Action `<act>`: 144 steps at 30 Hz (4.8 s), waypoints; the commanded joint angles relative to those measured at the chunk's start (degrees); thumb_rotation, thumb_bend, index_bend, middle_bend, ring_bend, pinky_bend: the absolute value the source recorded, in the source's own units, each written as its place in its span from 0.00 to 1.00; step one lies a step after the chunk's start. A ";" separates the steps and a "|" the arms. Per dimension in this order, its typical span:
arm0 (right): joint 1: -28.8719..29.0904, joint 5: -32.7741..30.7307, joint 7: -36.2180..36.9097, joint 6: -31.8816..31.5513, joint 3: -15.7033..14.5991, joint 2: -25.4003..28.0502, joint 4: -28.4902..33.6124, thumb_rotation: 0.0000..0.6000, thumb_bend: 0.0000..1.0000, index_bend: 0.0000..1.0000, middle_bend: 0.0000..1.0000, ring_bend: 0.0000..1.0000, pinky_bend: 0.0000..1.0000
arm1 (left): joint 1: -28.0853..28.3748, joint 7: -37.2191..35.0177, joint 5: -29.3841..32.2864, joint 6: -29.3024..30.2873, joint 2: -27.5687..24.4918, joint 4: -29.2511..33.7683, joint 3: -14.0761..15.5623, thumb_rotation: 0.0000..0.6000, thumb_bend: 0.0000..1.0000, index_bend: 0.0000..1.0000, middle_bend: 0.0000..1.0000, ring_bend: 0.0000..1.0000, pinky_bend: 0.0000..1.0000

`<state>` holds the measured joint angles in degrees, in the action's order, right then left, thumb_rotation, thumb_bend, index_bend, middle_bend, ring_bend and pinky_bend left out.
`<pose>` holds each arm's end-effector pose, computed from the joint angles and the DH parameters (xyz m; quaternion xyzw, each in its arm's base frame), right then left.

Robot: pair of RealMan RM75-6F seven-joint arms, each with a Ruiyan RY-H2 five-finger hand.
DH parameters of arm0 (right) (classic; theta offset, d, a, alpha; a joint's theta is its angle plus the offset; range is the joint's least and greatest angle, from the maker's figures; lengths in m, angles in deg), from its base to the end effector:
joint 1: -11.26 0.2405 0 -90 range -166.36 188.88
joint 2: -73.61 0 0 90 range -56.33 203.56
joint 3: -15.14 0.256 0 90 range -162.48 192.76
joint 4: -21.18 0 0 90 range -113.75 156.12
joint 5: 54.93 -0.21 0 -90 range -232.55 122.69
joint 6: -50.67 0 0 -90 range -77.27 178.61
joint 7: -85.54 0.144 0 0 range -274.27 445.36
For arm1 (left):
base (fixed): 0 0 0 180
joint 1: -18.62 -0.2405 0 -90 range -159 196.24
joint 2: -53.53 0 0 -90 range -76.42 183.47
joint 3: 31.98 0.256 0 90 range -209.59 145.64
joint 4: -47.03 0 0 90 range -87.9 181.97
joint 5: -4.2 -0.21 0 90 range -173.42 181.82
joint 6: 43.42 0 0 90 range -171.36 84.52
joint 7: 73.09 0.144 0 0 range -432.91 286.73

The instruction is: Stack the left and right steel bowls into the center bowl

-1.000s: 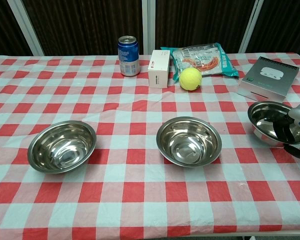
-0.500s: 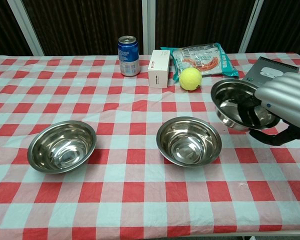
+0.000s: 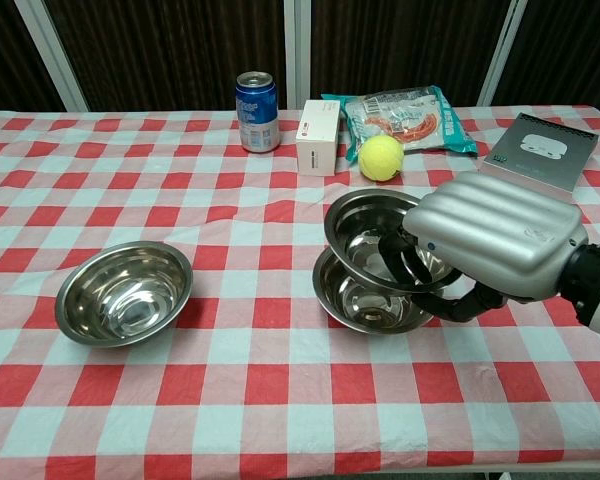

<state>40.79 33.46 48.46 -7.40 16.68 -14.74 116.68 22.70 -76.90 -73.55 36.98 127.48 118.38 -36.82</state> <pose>-0.1449 -0.2312 -0.0345 0.8437 -0.2032 0.3445 0.3580 -0.3884 0.1843 0.1480 -0.5570 -0.3994 -0.3141 0.6569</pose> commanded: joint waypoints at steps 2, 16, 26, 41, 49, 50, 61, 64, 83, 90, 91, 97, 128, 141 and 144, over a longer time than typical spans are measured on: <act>0.72 -0.92 0.00 1.25 -0.27 0.63 0.55 1.00 0.12 0.55 0.51 0.84 0.80 | 0.02 -0.19 -0.07 -0.05 0.07 -0.24 0.01 1.00 0.16 0.16 0.15 0.07 0.19; 0.52 -3.36 -3.09 -2.26 1.62 8.77 7.99 1.00 0.02 0.31 0.32 0.83 0.80 | 0.17 -0.16 -0.55 0.25 -0.18 0.20 -0.12 1.00 0.16 0.16 0.15 0.07 0.19; -7.46 -2.94 5.86 -17.44 3.88 22.95 11.09 1.00 0.00 0.31 0.33 0.70 0.75 | 0.49 1.09 -2.46 1.01 -1.17 2.93 0.53 1.00 0.16 0.16 0.15 0.07 0.19; -14.31 -10.31 20.38 -19.99 3.72 26.41 -2.19 1.00 0.00 0.27 0.28 0.22 0.15 | 1.26 6.25 -9.62 4.25 -2.80 9.63 3.17 1.00 0.16 0.16 0.15 0.14 0.34; -14.48 -13.24 20.47 -17.85 4.16 25.82 -3.23 1.00 0.00 0.22 0.23 0.17 0.11 | 1.44 10.64 -14.00 5.07 -3.26 13.54 5.52 1.00 0.16 0.16 0.17 0.14 0.32; -14.43 -13.16 20.61 -17.82 4.26 25.78 -3.30 1.00 0.00 0.22 0.23 0.17 0.11 | 1.59 11.55 -15.16 5.00 -3.20 14.52 6.16 1.00 0.16 0.16 0.17 0.14 0.32; -14.45 -12.98 22.07 -18.12 5.38 26.62 -2.54 1.00 0.01 0.21 0.22 0.17 0.11 | 5.17 21.69 -26.46 0.12 -3.53 24.95 11.06 1.00 0.16 0.16 0.20 0.23 0.49; -14.33 -13.40 21.85 -18.06 5.88 27.28 -2.48 1.00 0.02 0.21 0.23 0.18 0.11 | 6.46 23.24 -27.49 -1.56 -2.16 24.79 10.75 1.00 0.16 0.20 0.25 0.34 0.60; -13.28 -16.85 23.61 -15.92 8.10 27.38 -4.39 1.00 0.03 0.21 0.23 0.18 0.11 | 12.73 25.76 -24.62 -14.09 5.11 19.42 11.44 1.00 0.25 0.27 0.29 0.51 0.72; -13.23 -17.33 24.31 -15.76 8.53 27.66 -4.81 1.00 0.03 0.21 0.23 0.18 0.11 | 14.41 25.58 -24.76 -15.58 7.17 17.16 11.58 1.00 0.28 0.29 0.31 0.55 0.74; -13.25 -17.43 24.39 -15.74 8.57 27.68 -4.93 1.00 0.03 0.21 0.23 0.18 0.11 | 14.61 25.61 -24.68 -15.80 7.43 16.61 11.57 1.00 0.28 0.29 0.31 0.55 0.74; -13.29 -18.11 24.96 -15.49 8.82 27.62 -5.79 1.00 0.03 0.21 0.23 0.18 0.11 | 15.24 25.46 -24.17 -15.82 9.38 12.69 11.39 1.00 0.28 0.31 0.33 0.57 0.76; -12.78 -20.68 24.62 -14.05 9.50 26.75 -7.63 1.00 0.04 0.24 0.25 0.19 0.11 | 17.33 19.68 -28.83 -7.22 21.07 -5.38 12.31 1.00 0.31 0.57 0.58 0.76 0.89; -12.76 -20.78 25.16 -13.69 9.45 26.65 -8.06 1.00 0.04 0.24 0.26 0.19 0.11 | 18.53 18.27 -29.13 -5.44 24.01 -9.49 12.23 1.00 0.35 0.64 0.65 0.80 0.91; -12.77 -20.83 25.33 -13.66 9.49 26.68 -8.19 1.00 0.04 0.24 0.26 0.19 0.11 | 18.70 18.17 -28.96 -5.36 24.32 -9.81 12.29 1.00 0.36 0.66 0.67 0.81 0.92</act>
<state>28.03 12.63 73.79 -21.06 26.17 11.93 108.50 41.38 -58.72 -102.53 31.61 151.79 108.57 -24.54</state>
